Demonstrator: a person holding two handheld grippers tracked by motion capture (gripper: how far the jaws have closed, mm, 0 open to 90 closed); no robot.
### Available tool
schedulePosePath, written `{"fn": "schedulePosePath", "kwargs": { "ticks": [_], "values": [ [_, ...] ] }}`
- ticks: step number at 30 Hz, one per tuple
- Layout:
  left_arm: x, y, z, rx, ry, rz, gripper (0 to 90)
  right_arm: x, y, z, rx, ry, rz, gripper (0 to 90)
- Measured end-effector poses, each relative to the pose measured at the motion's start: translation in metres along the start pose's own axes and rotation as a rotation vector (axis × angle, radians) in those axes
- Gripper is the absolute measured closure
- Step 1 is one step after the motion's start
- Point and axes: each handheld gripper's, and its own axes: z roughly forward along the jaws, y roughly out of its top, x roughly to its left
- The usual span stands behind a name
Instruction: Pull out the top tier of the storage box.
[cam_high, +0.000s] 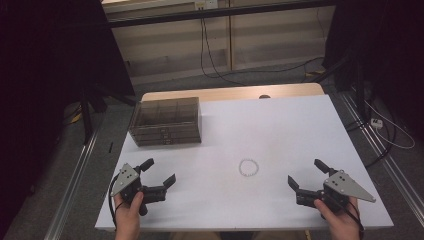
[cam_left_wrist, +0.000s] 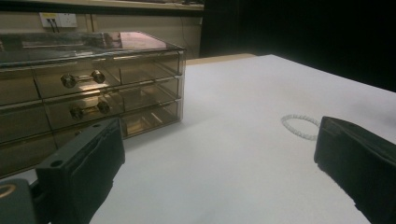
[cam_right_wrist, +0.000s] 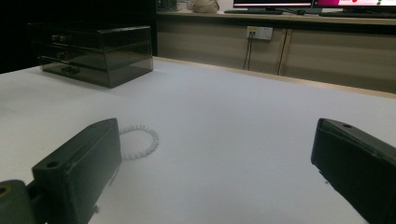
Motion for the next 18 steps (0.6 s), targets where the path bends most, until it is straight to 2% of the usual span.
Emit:
{"fn": "schedulePosePath", "kwargs": {
  "ticks": [12,18],
  "values": [
    [0.0004,0.0017,0.0009,0.003,0.008,0.002,2.0,0.0002,0.0003,-0.0009,-0.009,0.004,0.002,1.3],
    [0.0022,0.0056,0.0020,-0.008,0.039,0.001,2.0,0.0004,0.0003,-0.0015,-0.010,0.008,0.009,1.4]
  ]
}}
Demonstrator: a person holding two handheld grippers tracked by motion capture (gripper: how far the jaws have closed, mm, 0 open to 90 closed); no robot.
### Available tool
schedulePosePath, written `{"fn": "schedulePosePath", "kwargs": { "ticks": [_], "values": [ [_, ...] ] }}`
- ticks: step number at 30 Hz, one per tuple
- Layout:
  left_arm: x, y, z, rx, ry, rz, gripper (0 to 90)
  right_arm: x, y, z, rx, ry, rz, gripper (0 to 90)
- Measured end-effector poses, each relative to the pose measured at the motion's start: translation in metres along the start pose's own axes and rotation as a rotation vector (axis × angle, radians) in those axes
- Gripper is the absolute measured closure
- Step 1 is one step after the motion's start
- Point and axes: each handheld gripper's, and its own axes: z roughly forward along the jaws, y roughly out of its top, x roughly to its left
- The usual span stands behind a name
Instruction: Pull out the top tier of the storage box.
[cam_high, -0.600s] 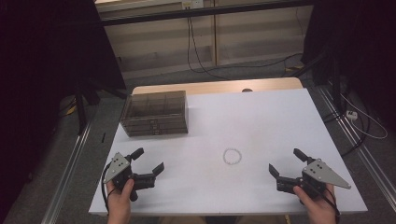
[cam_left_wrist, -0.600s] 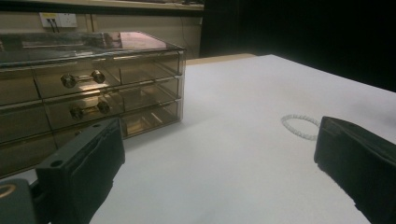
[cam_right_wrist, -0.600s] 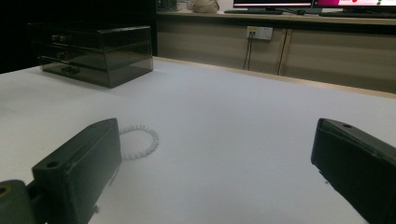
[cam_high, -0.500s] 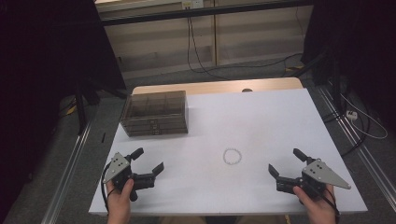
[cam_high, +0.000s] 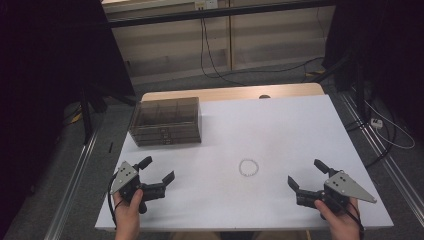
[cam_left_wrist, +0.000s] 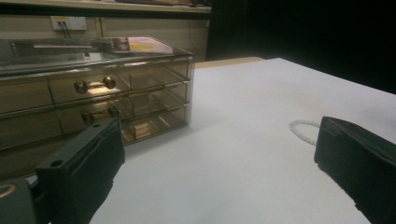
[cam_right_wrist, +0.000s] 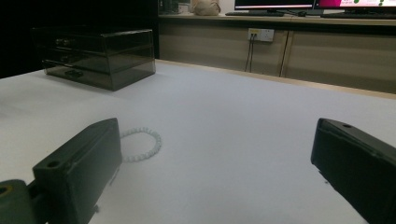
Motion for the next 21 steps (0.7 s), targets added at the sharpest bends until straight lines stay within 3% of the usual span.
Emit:
{"fn": "schedulePosePath", "kwargs": {
  "ticks": [14,21],
  "values": [
    [0.002,0.004,0.005,-0.021,0.042,-0.012,2.0,-0.001,-0.001,0.001,0.006,0.015,-0.002,1.4],
    [0.009,0.006,0.013,-0.014,0.116,-0.051,2.0,0.000,0.000,0.000,0.004,0.010,-0.004,1.4]
  ]
}}
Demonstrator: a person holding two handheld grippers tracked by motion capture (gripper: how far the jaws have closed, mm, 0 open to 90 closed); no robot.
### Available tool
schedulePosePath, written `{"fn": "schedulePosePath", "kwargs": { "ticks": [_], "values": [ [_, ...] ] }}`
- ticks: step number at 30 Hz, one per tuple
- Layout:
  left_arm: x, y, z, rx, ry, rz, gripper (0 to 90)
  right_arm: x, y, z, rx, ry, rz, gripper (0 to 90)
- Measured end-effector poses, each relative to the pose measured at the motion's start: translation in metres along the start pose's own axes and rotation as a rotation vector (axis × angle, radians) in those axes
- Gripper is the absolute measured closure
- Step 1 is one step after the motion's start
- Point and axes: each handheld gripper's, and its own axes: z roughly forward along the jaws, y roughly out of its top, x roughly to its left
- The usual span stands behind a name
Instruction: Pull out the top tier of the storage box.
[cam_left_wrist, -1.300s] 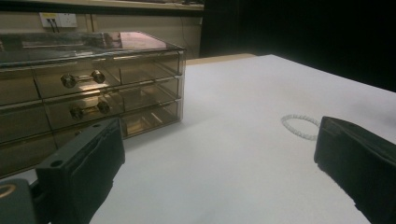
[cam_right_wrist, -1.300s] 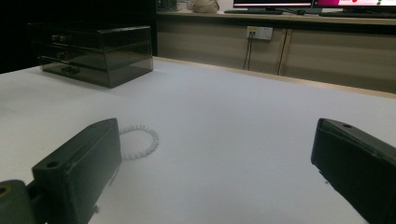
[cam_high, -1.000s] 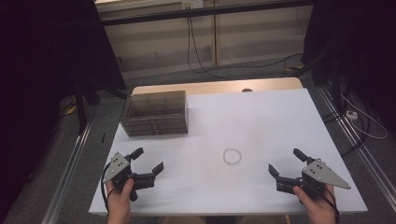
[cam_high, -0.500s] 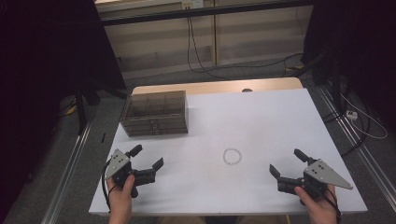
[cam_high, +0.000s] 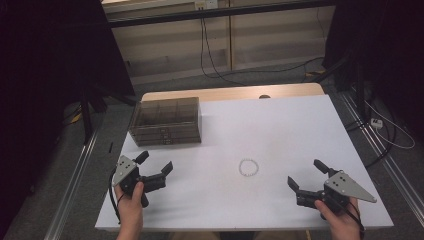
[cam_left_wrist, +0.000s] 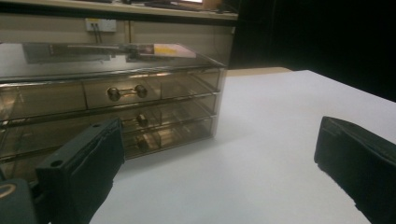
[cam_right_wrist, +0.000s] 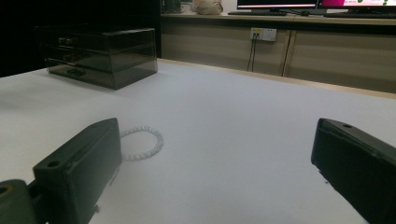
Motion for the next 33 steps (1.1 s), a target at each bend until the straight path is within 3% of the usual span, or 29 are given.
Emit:
{"fn": "schedulePosePath", "kwargs": {
  "ticks": [10,16,23,33],
  "values": [
    [0.004,0.000,0.006,0.009,0.051,-0.007,2.1,-0.002,-0.001,0.000,0.003,-0.006,0.000,1.4],
    [0.006,0.004,0.014,0.001,0.077,-0.032,2.1,-0.001,0.001,0.000,-0.004,-0.012,-0.001,1.6],
    [0.006,0.006,0.016,0.012,0.093,-0.009,2.1,-0.002,0.000,-0.001,-0.001,-0.018,-0.002,1.6],
    [0.007,0.007,0.027,0.007,0.110,-0.026,2.1,-0.001,0.000,-0.001,0.000,-0.016,-0.007,1.8]
  ]
}}
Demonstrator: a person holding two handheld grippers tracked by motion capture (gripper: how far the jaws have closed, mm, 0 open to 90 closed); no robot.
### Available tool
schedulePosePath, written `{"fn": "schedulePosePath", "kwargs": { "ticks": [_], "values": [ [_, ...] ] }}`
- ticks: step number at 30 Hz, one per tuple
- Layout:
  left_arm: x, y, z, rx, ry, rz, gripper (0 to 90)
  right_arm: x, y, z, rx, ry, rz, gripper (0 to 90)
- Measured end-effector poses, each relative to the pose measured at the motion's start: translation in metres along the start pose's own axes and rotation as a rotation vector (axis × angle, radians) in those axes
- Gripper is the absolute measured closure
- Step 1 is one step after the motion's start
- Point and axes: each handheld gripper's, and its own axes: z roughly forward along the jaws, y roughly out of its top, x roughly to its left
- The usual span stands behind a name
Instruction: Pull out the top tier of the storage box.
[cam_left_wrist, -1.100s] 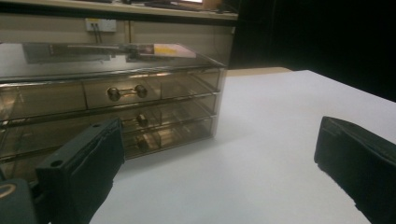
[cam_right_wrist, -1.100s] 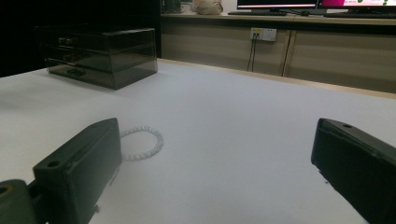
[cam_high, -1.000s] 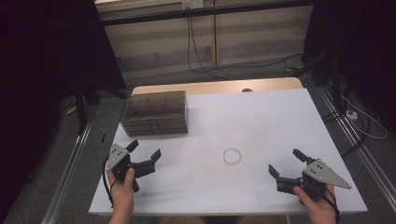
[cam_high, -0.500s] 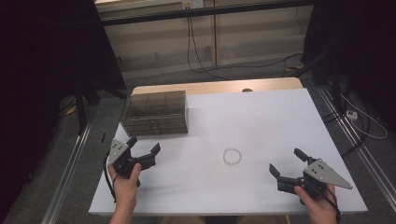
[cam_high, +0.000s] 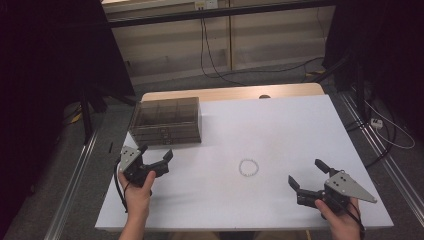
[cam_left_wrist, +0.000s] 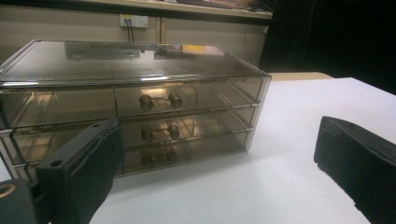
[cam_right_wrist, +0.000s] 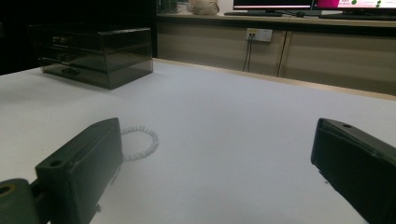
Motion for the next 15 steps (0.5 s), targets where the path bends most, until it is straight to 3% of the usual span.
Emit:
{"fn": "schedulePosePath", "kwargs": {
  "ticks": [15],
  "values": [
    [0.002,-0.001,0.017,-0.002,0.065,0.011,2.1,-0.001,0.000,0.000,-0.004,-0.001,0.007,1.7]
  ]
}}
